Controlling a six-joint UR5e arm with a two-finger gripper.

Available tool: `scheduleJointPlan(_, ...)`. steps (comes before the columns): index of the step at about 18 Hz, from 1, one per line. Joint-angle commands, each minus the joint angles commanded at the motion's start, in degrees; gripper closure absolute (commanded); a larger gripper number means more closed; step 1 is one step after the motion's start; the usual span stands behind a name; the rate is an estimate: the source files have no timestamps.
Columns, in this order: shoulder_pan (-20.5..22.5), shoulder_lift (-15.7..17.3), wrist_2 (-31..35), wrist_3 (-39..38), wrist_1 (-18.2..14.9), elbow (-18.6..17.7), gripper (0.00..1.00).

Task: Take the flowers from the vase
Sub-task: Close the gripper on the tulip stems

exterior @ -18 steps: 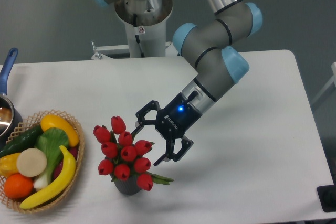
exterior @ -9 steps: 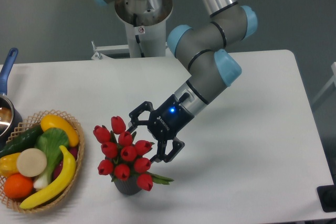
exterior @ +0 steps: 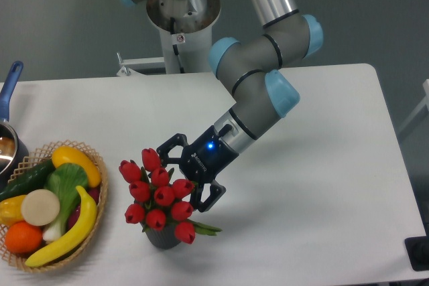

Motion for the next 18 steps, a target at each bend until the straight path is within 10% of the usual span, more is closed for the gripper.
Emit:
scheduleJointPlan(10, -0.79, 0.0, -0.44, -0.09, 0.26, 0.53, 0.01)
scheduleJointPlan(18, -0.79, -0.09, -0.7, -0.44, 0.35, 0.53, 0.41)
